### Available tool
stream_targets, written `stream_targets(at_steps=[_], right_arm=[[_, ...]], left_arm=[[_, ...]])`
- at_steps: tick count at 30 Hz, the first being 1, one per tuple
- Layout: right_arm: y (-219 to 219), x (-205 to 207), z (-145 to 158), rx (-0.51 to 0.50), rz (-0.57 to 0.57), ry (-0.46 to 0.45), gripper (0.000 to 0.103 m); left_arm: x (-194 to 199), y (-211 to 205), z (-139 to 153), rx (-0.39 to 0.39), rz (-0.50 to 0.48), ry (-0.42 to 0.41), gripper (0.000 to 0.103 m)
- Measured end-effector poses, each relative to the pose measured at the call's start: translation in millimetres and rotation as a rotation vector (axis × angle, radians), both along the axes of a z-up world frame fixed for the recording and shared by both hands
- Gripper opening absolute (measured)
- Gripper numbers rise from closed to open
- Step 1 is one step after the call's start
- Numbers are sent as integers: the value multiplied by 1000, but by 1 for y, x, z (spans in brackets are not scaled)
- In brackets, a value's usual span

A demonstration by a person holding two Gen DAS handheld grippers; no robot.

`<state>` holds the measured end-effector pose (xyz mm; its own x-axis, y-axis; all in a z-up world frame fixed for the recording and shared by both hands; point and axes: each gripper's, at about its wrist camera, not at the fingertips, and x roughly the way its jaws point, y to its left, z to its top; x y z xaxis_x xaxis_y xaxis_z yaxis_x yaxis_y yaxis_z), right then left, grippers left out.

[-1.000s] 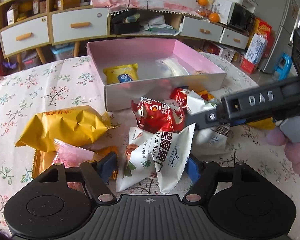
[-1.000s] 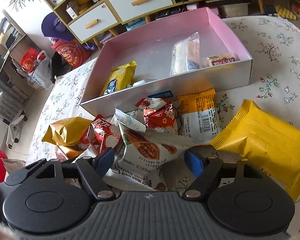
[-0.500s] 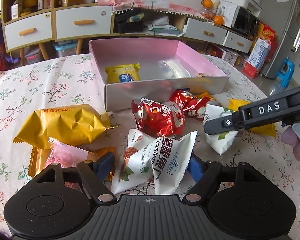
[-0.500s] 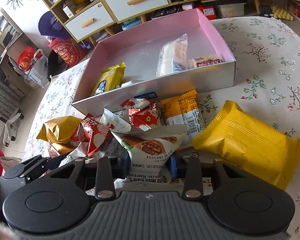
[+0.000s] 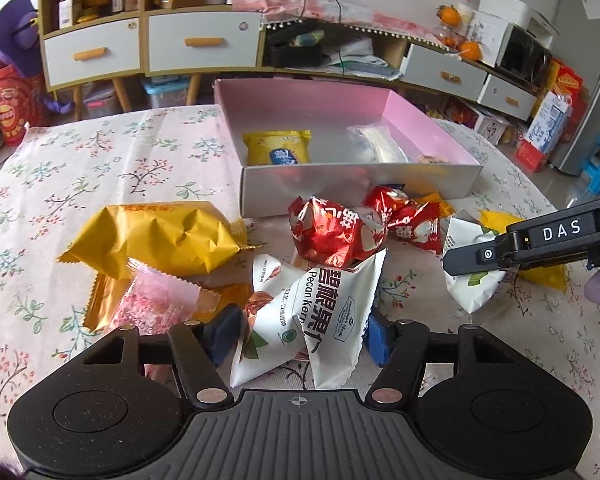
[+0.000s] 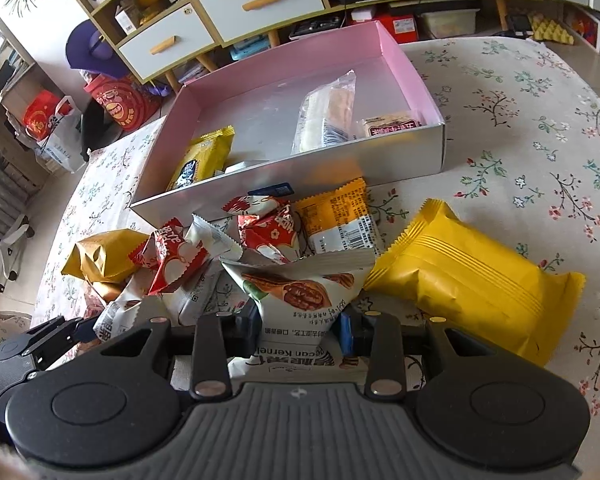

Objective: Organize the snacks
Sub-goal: 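Grasp a white pecan packet with the left tool while the right grasps another, then carry both held white pecan packets over the pink box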

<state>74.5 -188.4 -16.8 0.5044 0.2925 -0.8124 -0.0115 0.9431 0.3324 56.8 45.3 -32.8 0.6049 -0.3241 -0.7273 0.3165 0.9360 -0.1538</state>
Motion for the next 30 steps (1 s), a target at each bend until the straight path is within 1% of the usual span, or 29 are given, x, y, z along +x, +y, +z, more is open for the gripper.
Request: stream_targets(at_steps=[7,11,13,16,18,23,26,30], right_arm=[[-2,0,9,38,-15,-15,33],[2,1,16,109,-14,-15,33],[8,0,20,110,-3,-27,34],[12,3,25,101,-4,-47,34],[9,7,30,86,-26,-71,34],[-2,20,34,97,-75,-101,34],[-9,32,35,108,-109,-118,34],[-19,48,34,113,-153,-141,34]], left_arm=[[-5,-3,17,-18,2,-18,62],[-1,-5,26,-40,36,-18,63],[1,-6,32,-58,50,-28,63],[5,-8,39,-65,63,-50,63],[7,-9,44,-68,69,-65,63],[21,-19,51,-46,79,-102,63],[33,-26,55,-50,87,-123,64],[50,-38,56,-38,68,-151,64]])
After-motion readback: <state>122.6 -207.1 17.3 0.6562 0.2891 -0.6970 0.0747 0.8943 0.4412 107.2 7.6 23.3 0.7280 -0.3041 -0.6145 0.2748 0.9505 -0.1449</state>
